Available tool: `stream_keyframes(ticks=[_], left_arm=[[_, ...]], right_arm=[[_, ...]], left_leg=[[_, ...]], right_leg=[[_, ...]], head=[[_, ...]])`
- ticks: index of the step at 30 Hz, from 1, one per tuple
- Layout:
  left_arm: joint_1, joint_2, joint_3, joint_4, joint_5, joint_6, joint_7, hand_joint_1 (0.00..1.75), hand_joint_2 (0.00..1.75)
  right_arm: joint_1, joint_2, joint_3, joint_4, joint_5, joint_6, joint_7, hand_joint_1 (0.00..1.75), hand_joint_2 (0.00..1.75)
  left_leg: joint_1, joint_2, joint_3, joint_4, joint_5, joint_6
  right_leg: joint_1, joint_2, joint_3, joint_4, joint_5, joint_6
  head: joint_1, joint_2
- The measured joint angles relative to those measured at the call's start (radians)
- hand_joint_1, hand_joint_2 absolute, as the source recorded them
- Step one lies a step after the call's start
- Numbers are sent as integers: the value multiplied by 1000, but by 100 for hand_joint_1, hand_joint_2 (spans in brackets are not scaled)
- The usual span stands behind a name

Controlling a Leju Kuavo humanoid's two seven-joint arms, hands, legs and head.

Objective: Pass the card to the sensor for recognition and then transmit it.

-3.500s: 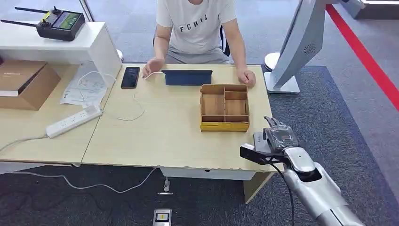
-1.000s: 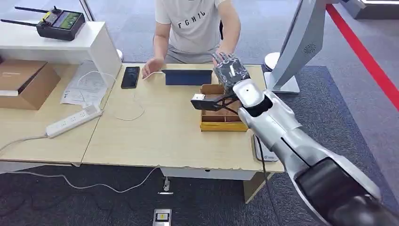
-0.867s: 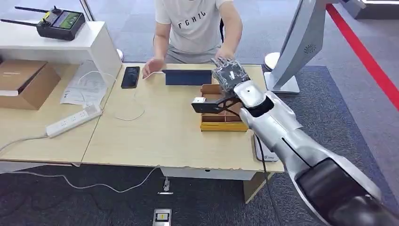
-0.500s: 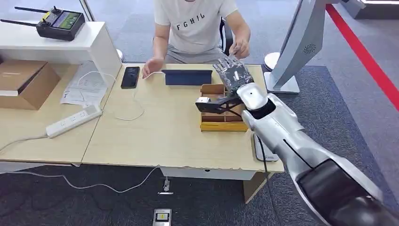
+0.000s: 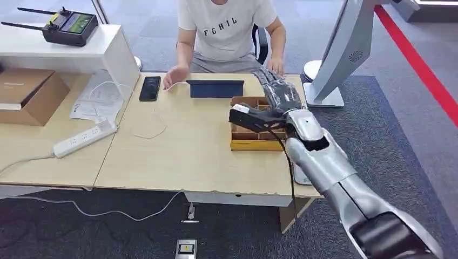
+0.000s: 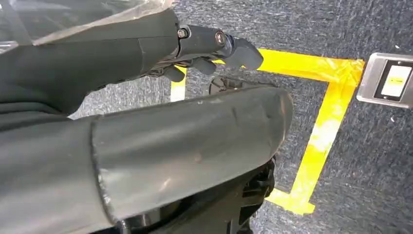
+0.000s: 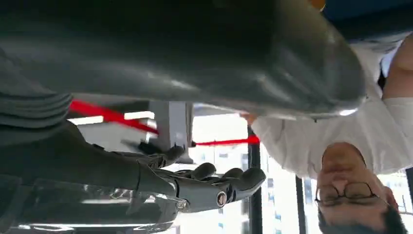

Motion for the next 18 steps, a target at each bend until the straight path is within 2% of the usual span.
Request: stream_keyframes(ticks=[3,7,12,18], left_arm=[[2,-5,0,0,13,2,-5,0,0],[2,-7,0,0,24,13,-7,0,0],[1,-7,0,0,26,21,-3,0,0],[-1,-3,0,0,23,28,-6,0,0]], right_arm=[[132,-24,-76,-154,-91,16,0,0,0],[324,-60,-146,-378,-104,46,29,0,0],[506,-93,-176,-609,-25,77,88,0,0],[618,-116,-177,-795,20,129,114,0,0]], left_leg=[[0,0,0,0,0,0],[0,0,0,0,-1,0],[0,1,0,-1,-1,0],[0,1,0,-1,0,0]], right_leg=[[0,0,0,0,0,0],[0,0,-1,0,0,0],[0,0,-1,0,0,0],[0,0,-1,0,0,0]], head=[[0,0],[-1,0],[0,0],[-1,0]])
